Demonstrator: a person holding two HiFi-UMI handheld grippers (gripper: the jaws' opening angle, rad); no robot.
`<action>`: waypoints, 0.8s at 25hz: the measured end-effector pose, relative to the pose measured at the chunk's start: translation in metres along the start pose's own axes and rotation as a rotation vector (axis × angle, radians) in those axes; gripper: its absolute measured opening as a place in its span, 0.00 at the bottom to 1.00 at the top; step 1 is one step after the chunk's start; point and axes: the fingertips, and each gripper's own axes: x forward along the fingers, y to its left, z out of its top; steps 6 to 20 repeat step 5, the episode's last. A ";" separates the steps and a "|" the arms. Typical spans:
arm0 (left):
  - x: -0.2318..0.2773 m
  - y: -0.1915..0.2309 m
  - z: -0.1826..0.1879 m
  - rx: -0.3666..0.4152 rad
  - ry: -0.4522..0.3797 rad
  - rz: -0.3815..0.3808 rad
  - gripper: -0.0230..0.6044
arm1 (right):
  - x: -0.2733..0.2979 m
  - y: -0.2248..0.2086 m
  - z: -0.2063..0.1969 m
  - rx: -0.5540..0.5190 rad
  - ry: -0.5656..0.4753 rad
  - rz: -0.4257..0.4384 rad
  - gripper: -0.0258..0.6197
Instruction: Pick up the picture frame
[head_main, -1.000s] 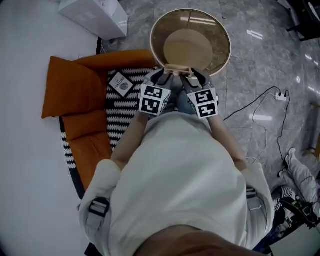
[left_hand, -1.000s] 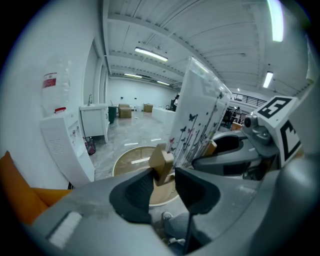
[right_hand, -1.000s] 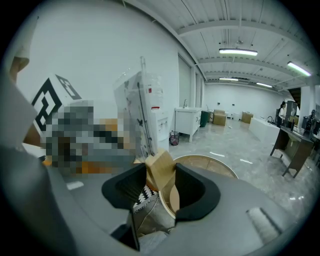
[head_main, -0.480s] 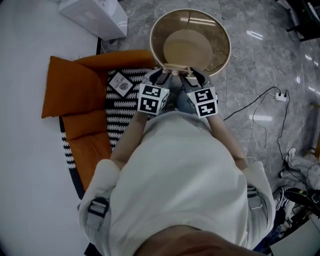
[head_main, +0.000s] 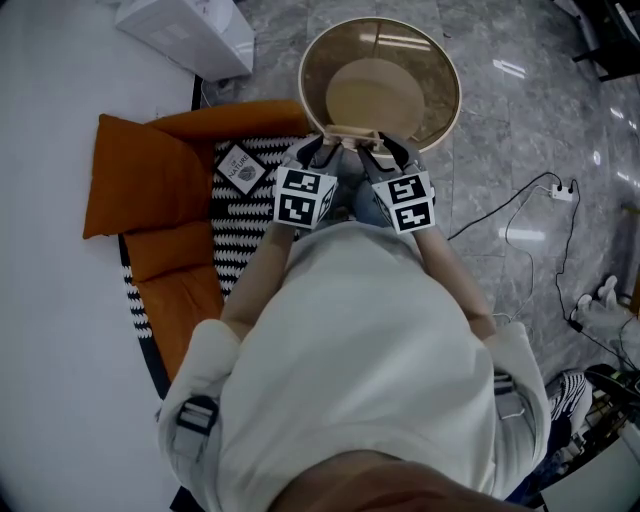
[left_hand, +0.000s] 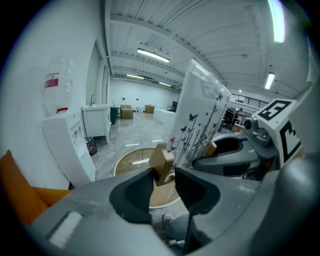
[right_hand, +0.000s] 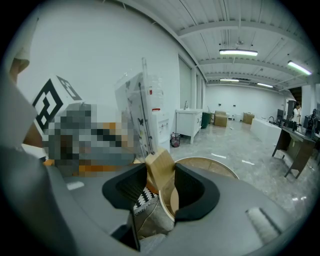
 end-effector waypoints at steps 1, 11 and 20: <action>0.001 0.000 0.001 -0.001 -0.001 0.000 0.26 | 0.000 -0.001 0.001 0.000 -0.001 0.000 0.31; 0.002 0.002 0.003 -0.001 0.000 0.000 0.26 | 0.002 -0.003 0.003 0.001 -0.001 -0.001 0.31; 0.002 0.002 0.003 -0.001 0.000 0.000 0.26 | 0.002 -0.003 0.003 0.001 -0.001 -0.001 0.31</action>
